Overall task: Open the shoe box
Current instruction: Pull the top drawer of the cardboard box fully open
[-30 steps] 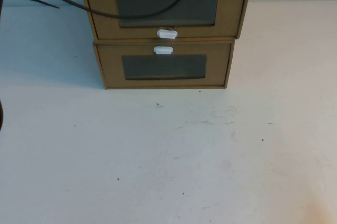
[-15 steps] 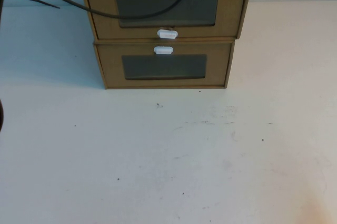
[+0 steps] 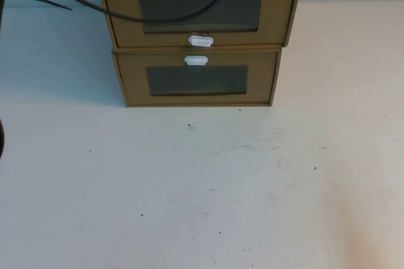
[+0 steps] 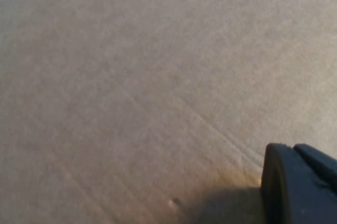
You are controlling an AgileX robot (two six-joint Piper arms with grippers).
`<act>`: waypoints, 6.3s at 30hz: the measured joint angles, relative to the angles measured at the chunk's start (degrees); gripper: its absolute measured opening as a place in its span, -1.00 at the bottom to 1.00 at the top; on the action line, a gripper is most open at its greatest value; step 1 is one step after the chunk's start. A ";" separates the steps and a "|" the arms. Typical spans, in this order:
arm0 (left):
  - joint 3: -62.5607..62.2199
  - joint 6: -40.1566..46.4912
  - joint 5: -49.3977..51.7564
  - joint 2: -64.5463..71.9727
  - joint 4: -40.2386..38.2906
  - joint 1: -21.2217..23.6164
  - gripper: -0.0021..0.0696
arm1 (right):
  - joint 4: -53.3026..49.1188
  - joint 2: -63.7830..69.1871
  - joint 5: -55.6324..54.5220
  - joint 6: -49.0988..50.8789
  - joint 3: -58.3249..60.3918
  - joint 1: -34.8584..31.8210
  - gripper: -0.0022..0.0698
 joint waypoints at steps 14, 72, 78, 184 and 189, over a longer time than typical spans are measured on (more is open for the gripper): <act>0.00 0.00 0.33 0.00 0.00 0.06 -0.96 | 4.75 18.13 24.59 -0.57 -17.68 0.00 -0.98; -0.02 -0.37 0.99 0.00 0.00 0.06 -0.96 | -128.56 107.10 38.64 49.18 -73.71 54.04 -0.73; -0.02 -0.37 0.99 0.00 0.00 0.06 -0.96 | -128.88 107.54 37.17 49.32 -75.86 51.96 -0.11; -0.49 -2.77 1.88 0.00 1.88 0.06 -0.96 | -128.24 118.77 32.61 41.81 -91.41 45.83 -0.91; -0.49 -2.91 2.34 0.00 1.88 0.06 -0.96 | -127.83 116.91 32.61 41.51 -88.98 46.75 -0.91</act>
